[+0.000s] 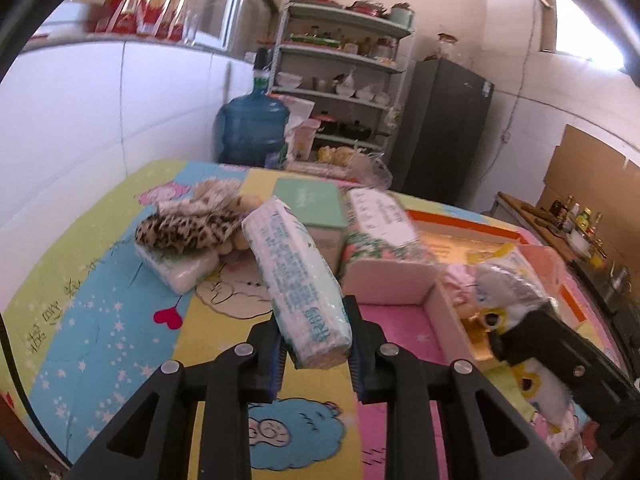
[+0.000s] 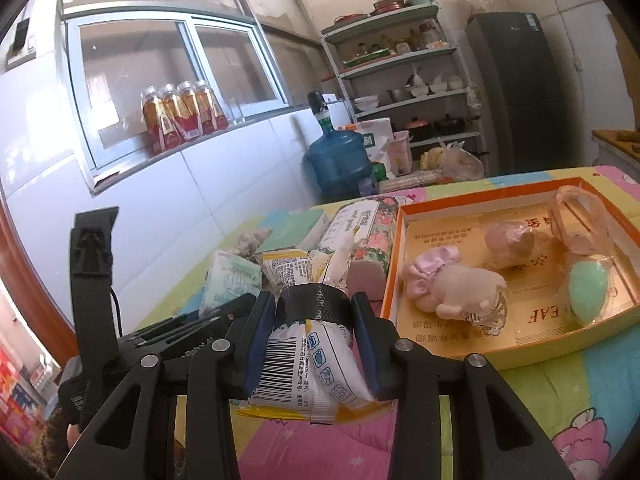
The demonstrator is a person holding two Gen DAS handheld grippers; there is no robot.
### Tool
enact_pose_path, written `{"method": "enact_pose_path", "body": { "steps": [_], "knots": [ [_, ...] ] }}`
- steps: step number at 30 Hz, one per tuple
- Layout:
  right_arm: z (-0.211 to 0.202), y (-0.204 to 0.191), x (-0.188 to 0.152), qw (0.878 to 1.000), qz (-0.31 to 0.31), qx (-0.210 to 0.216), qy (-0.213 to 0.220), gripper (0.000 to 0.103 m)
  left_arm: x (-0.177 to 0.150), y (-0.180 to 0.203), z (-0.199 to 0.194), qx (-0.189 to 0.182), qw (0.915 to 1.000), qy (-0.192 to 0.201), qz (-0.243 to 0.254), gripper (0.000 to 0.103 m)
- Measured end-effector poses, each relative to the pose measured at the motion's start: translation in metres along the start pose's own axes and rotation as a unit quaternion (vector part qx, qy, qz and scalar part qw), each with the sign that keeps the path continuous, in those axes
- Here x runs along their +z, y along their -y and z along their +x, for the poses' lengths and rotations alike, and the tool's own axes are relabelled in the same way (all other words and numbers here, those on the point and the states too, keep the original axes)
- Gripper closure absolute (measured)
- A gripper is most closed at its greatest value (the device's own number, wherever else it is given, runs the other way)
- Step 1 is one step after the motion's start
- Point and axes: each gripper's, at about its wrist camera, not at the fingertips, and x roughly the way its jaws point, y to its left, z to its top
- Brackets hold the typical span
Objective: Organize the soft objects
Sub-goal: 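Carry the wipes pack with the left gripper while the right gripper carries the snack over the box lid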
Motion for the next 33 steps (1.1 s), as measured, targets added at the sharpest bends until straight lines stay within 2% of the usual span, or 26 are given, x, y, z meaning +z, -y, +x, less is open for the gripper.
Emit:
{"method": "enact_pose_path", "body": {
  "steps": [7,17,33],
  "knots": [
    [-0.025,0.003,0.002,1.0,0.0,-0.017,0.022,0.062,0.006,0.033,-0.019,-0.02,0.9991,0.019,0.033,0.077],
    [-0.066,0.031,0.008,0.996,0.015,-0.061,0.062,0.062,0.011,0.078,-0.035,-0.058,0.995,0.043,0.069,0.077],
    [-0.126,0.106,0.021,0.98,0.065,-0.148,0.119,0.062,0.013,0.142,-0.012,-0.121,0.9878,0.035,0.092,0.077]
  ]
}}
